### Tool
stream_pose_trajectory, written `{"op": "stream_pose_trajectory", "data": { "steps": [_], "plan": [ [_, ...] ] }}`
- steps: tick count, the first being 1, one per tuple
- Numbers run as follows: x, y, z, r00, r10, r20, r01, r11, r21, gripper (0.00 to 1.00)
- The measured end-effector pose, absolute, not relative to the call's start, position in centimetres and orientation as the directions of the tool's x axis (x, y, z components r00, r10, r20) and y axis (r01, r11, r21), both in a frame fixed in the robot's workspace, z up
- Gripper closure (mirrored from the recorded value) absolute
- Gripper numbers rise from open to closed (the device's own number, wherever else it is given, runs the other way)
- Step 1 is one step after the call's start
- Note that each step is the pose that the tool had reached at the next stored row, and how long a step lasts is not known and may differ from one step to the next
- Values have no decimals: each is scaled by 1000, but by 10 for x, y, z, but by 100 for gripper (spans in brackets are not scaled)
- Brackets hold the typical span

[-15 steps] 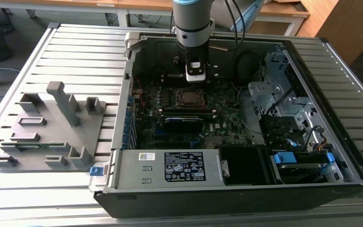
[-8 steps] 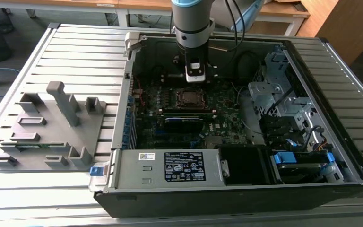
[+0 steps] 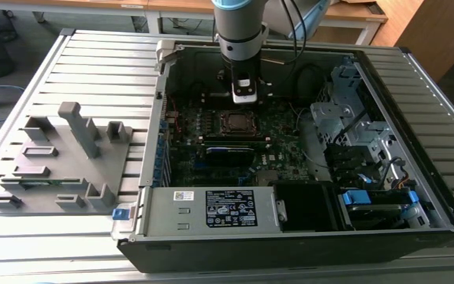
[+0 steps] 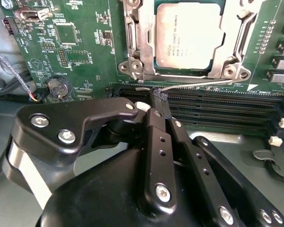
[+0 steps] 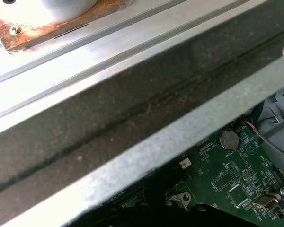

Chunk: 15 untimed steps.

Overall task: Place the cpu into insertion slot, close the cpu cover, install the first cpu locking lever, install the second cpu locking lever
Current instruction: 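Install the first cpu locking lever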

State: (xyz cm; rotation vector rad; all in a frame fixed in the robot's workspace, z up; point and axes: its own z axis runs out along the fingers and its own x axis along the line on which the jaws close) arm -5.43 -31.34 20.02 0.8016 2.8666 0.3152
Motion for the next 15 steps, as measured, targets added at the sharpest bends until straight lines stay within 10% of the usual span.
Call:
{"op": "stream_pose_trajectory", "data": {
  "steps": [15],
  "plan": [
    [-67,-315,199,-843,526,-117,485,835,259,89]
  ]
}}
